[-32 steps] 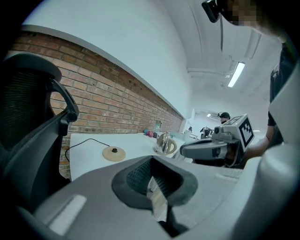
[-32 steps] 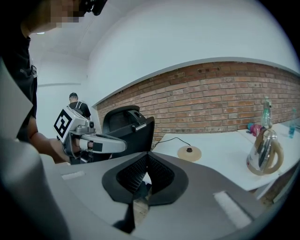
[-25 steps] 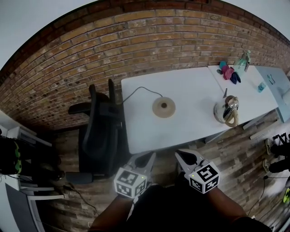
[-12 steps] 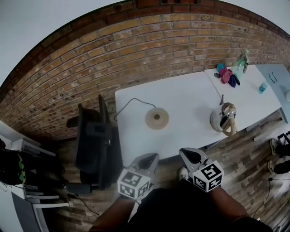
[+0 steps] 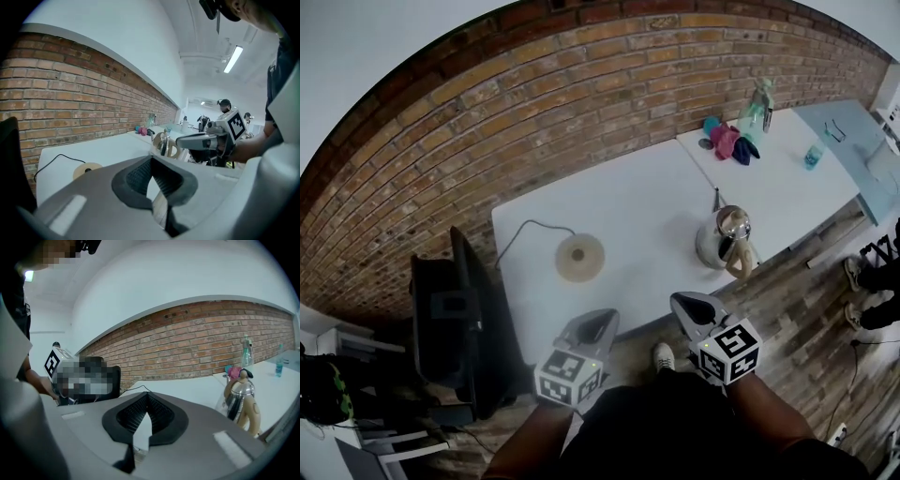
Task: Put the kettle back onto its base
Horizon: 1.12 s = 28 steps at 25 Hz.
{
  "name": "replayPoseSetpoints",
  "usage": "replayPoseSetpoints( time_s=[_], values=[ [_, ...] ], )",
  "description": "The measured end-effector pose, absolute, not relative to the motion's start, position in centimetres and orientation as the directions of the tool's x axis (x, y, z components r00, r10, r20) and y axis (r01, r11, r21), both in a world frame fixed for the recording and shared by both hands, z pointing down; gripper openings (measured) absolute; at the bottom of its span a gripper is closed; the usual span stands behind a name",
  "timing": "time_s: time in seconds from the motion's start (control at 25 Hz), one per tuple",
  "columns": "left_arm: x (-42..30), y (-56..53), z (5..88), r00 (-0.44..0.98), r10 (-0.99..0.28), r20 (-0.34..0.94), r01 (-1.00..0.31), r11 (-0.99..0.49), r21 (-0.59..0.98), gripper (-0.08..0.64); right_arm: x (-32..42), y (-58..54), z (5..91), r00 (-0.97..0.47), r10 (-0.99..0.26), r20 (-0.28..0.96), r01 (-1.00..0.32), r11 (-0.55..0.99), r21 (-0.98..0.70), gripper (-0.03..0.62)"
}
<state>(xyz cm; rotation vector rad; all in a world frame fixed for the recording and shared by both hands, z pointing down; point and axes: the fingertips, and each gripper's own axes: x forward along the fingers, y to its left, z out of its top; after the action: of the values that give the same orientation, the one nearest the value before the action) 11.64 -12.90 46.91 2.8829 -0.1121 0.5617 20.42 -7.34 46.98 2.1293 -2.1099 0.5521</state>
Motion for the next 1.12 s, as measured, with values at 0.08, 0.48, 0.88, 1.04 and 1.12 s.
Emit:
replayPoseSetpoints(
  time_s=[0.08, 0.48, 0.88, 1.04, 1.12],
  values=[
    [13.1, -12.6, 47.0, 0.923, -0.028, 0.383, -0.104, -0.978, 0.181, 0.000, 22.1, -6.7, 47.4, -0.005, -0.946, 0.325, -0.980, -0.061, -0.191, 0.028],
    [19.0, -11.3, 48.3, 0.909, 0.012, 0.417, -0.071, -0.981, 0.182, 0.000, 30.1, -4.5, 49.4, 0.105, -0.930, 0.352, -0.965, -0.181, -0.190, 0.028],
    [24.2, -10.1, 49.8, 0.900, 0.027, 0.435, -0.056, -0.982, 0.178, 0.000, 38.8, -1.4, 51.1, 0.259, -0.886, 0.386, -0.938, -0.326, -0.121, 0.055],
    [25.3, -9.5, 50.4, 0.892, 0.036, 0.451, -0.047, -0.984, 0.172, 0.000, 41.1, -0.6, 52.0, 0.302, -0.865, 0.402, -0.929, -0.362, -0.080, 0.077],
    [25.7, -9.3, 50.5, 0.887, 0.037, 0.460, -0.046, -0.985, 0.167, 0.000, 42.0, -0.2, 52.8, 0.323, -0.848, 0.420, -0.922, -0.381, -0.060, 0.108]
  ],
)
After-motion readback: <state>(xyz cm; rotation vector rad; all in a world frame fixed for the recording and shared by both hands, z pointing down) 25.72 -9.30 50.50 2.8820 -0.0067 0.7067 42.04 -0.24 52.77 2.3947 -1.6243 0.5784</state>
